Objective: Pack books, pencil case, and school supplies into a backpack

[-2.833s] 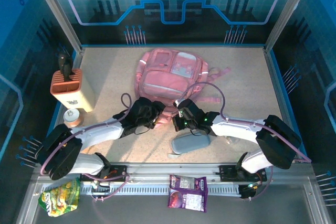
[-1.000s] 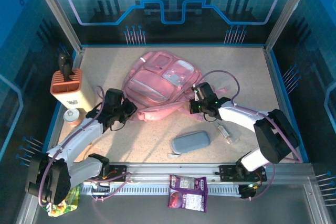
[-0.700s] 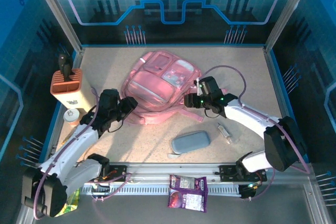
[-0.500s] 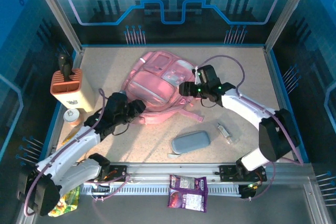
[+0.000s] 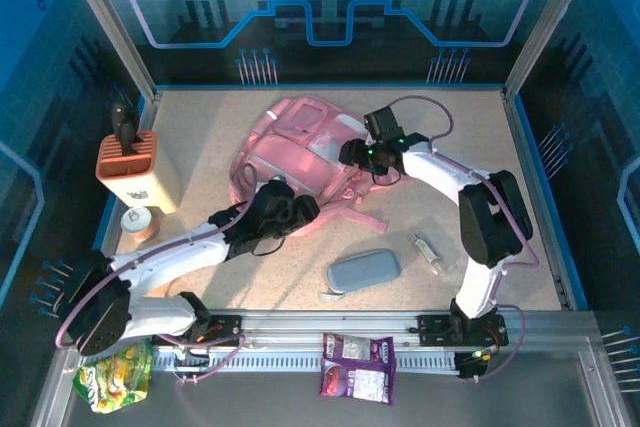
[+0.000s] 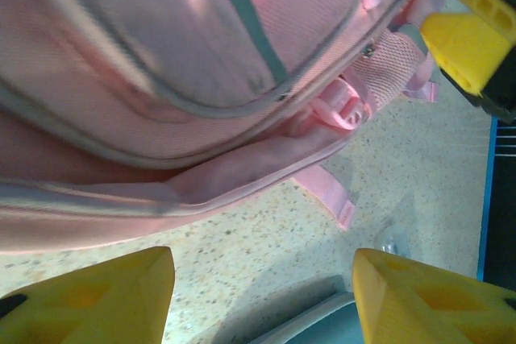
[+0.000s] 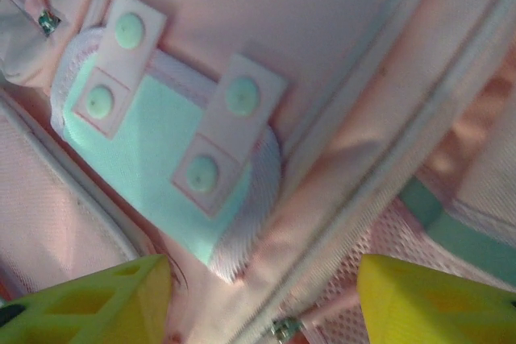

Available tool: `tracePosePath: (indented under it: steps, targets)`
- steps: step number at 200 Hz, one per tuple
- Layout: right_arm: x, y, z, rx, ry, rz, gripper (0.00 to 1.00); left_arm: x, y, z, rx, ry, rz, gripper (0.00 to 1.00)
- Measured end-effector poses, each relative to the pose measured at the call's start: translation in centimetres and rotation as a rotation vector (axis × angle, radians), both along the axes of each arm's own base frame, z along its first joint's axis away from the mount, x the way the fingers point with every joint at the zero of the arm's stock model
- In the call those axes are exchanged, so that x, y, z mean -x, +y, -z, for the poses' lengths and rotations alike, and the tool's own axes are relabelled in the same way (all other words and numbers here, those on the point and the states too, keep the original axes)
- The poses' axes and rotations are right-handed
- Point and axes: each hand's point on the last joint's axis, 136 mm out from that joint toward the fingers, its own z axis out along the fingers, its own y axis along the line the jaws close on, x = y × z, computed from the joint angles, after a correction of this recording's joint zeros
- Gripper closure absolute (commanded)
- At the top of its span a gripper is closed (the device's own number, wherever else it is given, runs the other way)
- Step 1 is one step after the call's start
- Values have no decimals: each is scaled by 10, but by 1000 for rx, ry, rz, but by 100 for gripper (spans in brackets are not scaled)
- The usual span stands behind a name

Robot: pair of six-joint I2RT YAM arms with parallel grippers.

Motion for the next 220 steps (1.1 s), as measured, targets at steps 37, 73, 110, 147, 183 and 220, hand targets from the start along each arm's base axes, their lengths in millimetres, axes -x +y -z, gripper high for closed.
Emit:
tracePosePath:
  steps: [37,73,110,147,183,220]
  targets:
    - [-4,-1,12,18,29,32,43,-8,-25,2,21,4,18,40]
    - [-5,-4,25,40,49,62,47,-12,-35,11,28,27,11,43]
    - [-5,-5,33,42,70,79,49,-9,-39,25,57,58,-6,47]
    - [-11,0,39,46,83,81,50,3,-29,54,27,125,-25,48]
    - [-13,3,40,40,78,101,70,5,-21,66,0,151,-44,51]
    - [-14,1,40,31,64,133,96,0,-14,76,-17,172,-69,52]
